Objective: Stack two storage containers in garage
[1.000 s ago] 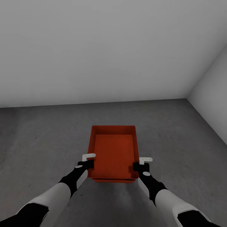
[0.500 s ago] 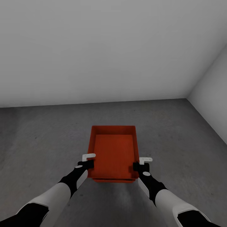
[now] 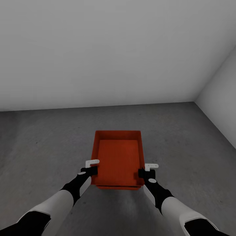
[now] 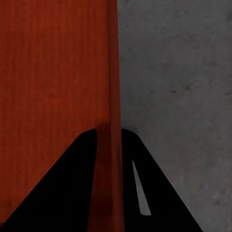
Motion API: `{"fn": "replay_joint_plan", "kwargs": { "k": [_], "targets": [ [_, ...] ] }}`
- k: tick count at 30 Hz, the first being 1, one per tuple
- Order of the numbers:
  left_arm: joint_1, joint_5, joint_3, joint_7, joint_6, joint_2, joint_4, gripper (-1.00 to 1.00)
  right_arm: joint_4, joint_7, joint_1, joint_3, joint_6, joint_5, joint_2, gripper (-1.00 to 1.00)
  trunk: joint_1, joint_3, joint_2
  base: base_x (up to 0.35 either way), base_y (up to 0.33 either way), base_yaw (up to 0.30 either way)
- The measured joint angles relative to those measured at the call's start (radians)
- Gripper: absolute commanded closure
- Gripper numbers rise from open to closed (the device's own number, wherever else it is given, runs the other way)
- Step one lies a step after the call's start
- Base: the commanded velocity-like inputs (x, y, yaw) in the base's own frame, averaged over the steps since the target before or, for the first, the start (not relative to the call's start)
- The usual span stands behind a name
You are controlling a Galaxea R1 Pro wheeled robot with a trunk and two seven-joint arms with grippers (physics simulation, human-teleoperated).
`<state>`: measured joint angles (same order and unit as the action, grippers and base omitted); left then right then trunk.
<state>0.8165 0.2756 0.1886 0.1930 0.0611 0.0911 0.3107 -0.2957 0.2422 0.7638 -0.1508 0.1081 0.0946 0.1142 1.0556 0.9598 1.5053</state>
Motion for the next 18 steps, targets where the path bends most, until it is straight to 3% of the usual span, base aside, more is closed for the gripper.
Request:
{"fn": "replay_joint_plan", "kwargs": {
  "k": [18],
  "targets": [
    [0.0, 0.001, 0.001, 0.0, 0.0, -0.001, -0.001, 1.0, -0.001, 0.002, 0.0, -0.003, -0.002, 0.002, 0.0, 1.0, 0.004, 0.003, 0.007, 0.0, 0.0, -0.013]
  ]
}}
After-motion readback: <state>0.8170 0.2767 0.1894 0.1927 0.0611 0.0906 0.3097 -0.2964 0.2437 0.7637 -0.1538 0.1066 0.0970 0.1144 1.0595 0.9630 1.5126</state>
